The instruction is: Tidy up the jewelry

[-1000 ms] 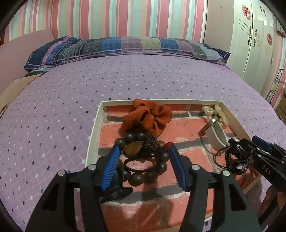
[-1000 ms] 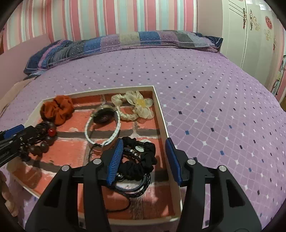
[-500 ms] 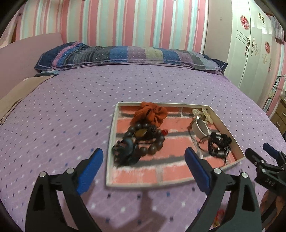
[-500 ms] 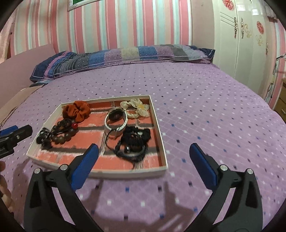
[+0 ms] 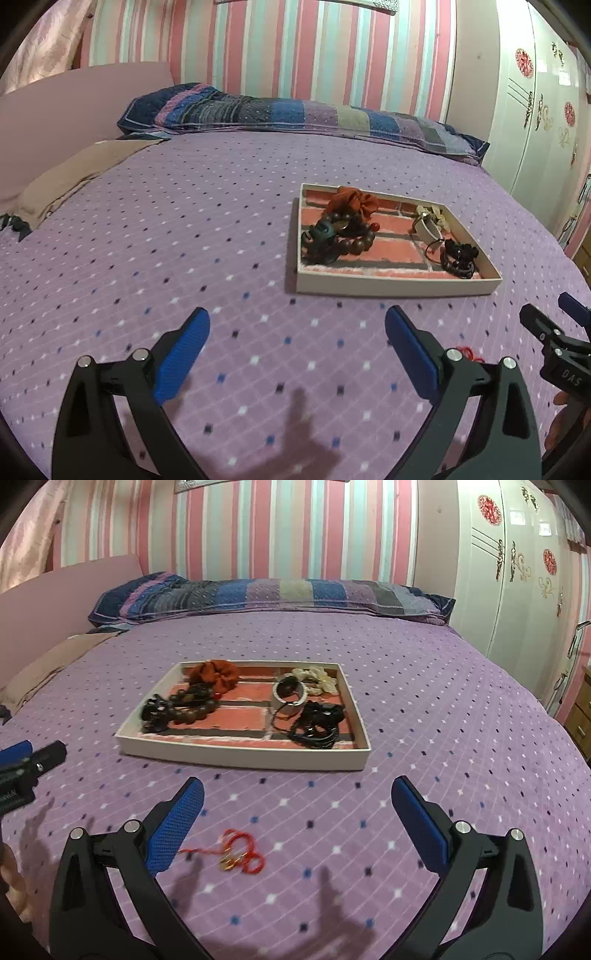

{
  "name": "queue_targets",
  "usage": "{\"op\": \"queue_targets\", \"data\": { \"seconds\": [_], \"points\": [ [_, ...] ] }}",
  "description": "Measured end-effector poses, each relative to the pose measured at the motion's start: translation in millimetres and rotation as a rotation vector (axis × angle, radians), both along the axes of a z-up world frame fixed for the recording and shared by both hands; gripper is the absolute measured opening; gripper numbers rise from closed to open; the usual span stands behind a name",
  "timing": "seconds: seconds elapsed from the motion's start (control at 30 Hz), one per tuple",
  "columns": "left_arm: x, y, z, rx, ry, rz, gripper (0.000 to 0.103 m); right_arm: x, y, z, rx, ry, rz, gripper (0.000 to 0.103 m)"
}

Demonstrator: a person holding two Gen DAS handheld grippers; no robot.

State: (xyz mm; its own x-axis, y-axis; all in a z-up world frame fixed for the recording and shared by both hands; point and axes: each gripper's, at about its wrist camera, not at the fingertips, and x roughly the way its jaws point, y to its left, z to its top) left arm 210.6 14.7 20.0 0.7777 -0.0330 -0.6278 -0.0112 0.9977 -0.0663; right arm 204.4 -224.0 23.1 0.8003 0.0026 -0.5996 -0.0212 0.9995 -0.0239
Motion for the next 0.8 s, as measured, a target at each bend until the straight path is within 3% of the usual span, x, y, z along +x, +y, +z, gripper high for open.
{"op": "queue_targets", "data": {
  "seconds": [0.3, 0.53, 0.8],
  "points": [
    [-38.1, 2.4, -2.3, -0.014, 0.022, 0.007, 0.094, -36.7, 1.1, -1.9, 0.009, 0.003, -0.027, 0.099],
    [-60.0, -7.6, 6.4, 0.033, -0.030, -0.006, 0.094, -58.9, 9.1, 7.1, -0.010, -0.020, -0.050, 0.099],
    [-63.1, -8.0, 11.4, 0.050, -0.040, -0.004, 0.094, -63.3, 11.3, 11.6, -0.016, -0.033, -0.049, 0.099]
  ]
}}
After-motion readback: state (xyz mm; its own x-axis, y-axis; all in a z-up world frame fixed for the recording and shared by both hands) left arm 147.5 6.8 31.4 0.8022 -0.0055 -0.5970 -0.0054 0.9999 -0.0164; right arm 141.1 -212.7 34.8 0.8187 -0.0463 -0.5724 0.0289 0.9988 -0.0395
